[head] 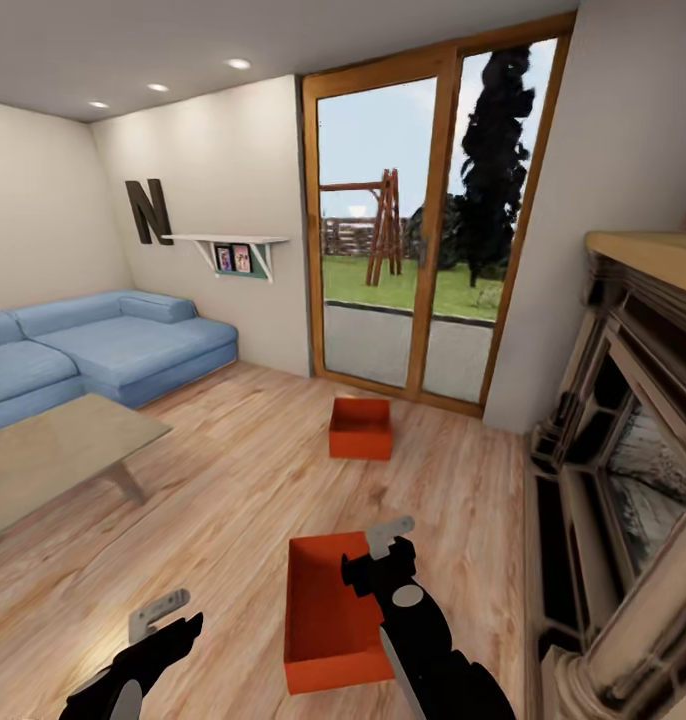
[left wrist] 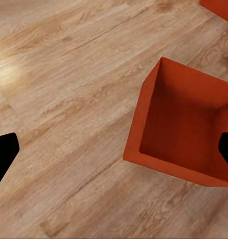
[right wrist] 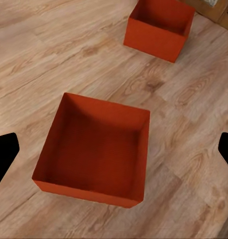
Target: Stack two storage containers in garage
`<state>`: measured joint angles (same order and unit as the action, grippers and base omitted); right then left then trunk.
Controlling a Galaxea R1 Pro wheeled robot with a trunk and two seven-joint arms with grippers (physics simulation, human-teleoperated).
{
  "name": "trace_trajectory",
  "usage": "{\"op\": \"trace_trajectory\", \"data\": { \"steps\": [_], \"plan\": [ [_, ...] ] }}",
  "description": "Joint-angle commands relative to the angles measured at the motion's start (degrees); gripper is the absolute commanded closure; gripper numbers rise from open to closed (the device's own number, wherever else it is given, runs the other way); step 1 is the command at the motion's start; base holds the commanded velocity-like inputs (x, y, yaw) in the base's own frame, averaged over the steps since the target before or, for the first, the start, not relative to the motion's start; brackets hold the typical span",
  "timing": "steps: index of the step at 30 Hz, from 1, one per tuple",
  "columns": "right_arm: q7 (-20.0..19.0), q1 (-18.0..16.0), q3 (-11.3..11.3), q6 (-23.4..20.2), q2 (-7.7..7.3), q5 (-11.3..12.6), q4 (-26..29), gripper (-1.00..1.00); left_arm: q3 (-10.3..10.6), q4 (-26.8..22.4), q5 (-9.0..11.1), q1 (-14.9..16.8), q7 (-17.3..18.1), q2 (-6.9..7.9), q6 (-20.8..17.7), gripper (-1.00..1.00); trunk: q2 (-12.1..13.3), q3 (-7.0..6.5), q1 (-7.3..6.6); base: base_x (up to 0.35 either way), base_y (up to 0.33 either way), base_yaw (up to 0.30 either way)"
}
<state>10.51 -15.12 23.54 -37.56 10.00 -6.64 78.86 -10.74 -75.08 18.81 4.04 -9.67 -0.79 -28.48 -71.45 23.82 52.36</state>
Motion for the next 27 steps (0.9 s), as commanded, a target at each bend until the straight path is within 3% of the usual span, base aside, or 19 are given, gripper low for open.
{"op": "trace_trajectory", "data": {
  "steps": [1,18,22,23,24,27],
  "plan": [
    [0.0,0.0,0.0,0.2,0.0,0.0,0.0,-1.0,0.0,0.0,0.0,0.0,0.0,0.0,0.0,-1.0,0.0,0.0,0.0,0.334,-0.158,0.152],
    [0.0,0.0,0.1,0.9,0.0,0.0,0.1,-1.0,0.0,0.6,0.0,0.0,0.0,0.0,0.0,-1.0,0.0,0.0,0.0,0.321,-0.176,0.019],
    [0.0,0.0,0.1,0.8,0.0,0.0,0.1,-1.0,0.0,-0.1,0.0,0.0,-0.3,-0.16,0.0,-1.0,0.0,0.0,0.0,0.096,-0.055,0.0],
    [0.0,0.0,0.1,0.8,0.0,0.0,0.2,-1.0,-0.1,-0.4,0.0,0.0,-0.4,-0.3,0.0,-1.0,0.0,0.0,0.0,0.041,-0.023,0.0],
    [0.0,0.0,0.0,0.5,0.0,0.0,0.6,-1.0,0.3,-5.6,0.0,0.0,-0.6,-2.49,-0.4,-1.0,0.0,0.0,0.0,0.007,-0.004,0.0],
    [0.1,0.0,-0.1,0.1,0.0,0.0,0.7,-1.0,1.9,-6.2,0.0,0.0,-0.5,-2.95,-1.2,-1.0,0.0,0.0,0.0,0.003,-0.002,0.0]
  ]
}}
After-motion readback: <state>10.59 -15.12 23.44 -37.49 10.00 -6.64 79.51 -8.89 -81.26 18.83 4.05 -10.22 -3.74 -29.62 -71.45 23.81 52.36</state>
